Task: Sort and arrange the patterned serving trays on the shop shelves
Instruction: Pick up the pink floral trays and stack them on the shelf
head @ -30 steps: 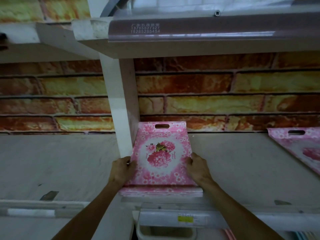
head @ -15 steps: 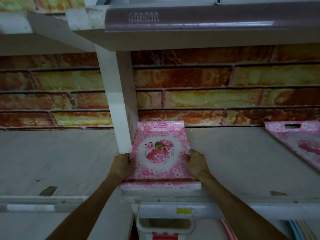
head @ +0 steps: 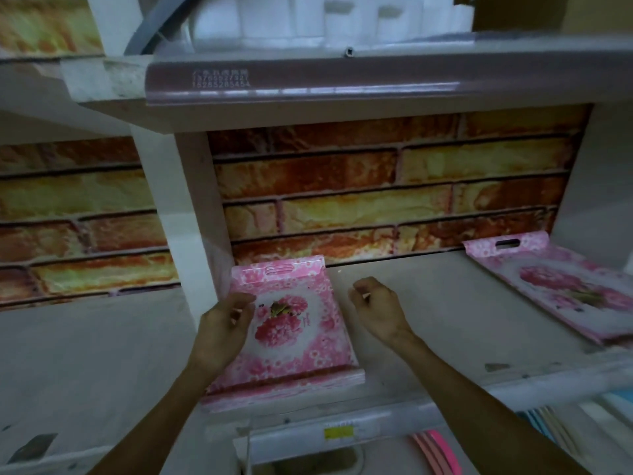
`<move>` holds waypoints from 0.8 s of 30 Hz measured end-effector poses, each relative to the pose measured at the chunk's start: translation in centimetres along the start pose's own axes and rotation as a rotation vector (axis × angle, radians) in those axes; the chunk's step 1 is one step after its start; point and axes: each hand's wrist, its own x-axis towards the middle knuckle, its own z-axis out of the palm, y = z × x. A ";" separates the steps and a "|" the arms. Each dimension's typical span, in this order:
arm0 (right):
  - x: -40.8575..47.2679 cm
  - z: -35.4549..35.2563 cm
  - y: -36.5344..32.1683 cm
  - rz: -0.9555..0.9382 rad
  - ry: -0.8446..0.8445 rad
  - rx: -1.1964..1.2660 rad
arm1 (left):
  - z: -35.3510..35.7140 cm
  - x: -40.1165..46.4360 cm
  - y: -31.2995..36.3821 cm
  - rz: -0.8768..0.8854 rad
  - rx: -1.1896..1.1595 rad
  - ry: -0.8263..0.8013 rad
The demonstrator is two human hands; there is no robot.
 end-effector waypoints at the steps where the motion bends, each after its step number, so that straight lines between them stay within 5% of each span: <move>1: -0.1 -0.8 -0.1 -0.010 0.028 0.021 | 0.2 0.2 0.8 -0.007 -0.081 -0.014; 6: -1.1 -5.7 0.4 -0.002 0.153 0.091 | 1.6 0.1 4.8 -0.018 -0.472 -0.147; 24: -4.2 -28.2 11.2 0.009 0.304 0.056 | 18.3 -4.3 22.7 -0.148 -0.681 -0.447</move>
